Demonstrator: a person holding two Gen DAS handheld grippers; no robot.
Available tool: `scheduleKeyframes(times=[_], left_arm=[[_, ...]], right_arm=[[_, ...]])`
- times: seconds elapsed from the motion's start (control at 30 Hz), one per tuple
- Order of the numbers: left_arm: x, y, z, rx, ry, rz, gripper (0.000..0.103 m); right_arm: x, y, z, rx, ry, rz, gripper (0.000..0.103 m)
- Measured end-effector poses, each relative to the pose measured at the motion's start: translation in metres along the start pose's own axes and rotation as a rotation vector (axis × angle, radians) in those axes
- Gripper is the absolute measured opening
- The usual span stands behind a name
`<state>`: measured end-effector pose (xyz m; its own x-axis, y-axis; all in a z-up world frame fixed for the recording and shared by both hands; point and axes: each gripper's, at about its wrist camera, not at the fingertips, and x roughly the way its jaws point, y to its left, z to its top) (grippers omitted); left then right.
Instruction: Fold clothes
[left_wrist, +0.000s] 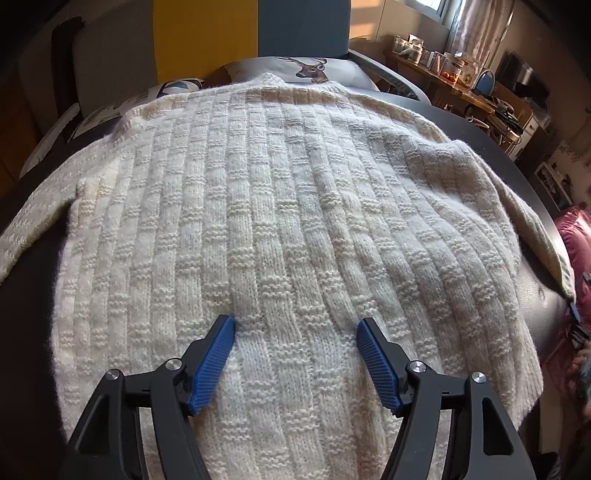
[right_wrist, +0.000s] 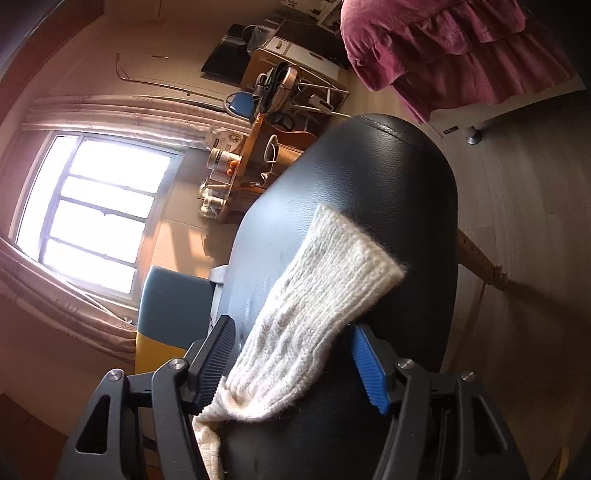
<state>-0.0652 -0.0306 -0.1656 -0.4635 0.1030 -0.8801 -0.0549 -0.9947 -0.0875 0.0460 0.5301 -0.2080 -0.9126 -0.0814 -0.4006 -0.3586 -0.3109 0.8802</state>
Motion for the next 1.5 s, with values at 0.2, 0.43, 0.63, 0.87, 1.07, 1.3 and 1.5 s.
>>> scheduleKeyframes(times=[0.2, 0.43, 0.63, 0.87, 1.07, 1.3, 1.5], left_arm=[[0.001, 0.001, 0.001, 0.014, 0.003, -0.006, 0.072], [0.001, -0.002, 0.000, 0.035, -0.002, 0.003, 0.072], [0.000, -0.002, -0.002, 0.045, -0.012, -0.006, 0.072], [0.000, -0.002, 0.000, 0.047, 0.001, -0.014, 0.073], [0.003, -0.006, 0.000, 0.053, 0.007, 0.004, 0.074], [0.006, -0.010, 0.002, 0.049, 0.021, 0.032, 0.077], [0.008, -0.012, 0.003, 0.035, 0.027, 0.047, 0.078]], right_arm=[[0.015, 0.032, 0.000, -0.205, 0.086, -0.181, 0.010], [0.008, 0.076, -0.015, -0.407, 0.106, -0.214, 0.010], [-0.042, 0.118, -0.008, -0.470, 0.085, -0.082, 0.010], [-0.051, 0.134, -0.005, -0.595, 0.075, -0.192, 0.034], [-0.034, 0.136, -0.048, -1.036, 0.075, -0.407, 0.050], [0.024, 0.134, -0.124, -1.389, 0.299, -0.339, 0.048], [0.065, 0.123, -0.135, -1.497, 0.381, -0.340, 0.048]])
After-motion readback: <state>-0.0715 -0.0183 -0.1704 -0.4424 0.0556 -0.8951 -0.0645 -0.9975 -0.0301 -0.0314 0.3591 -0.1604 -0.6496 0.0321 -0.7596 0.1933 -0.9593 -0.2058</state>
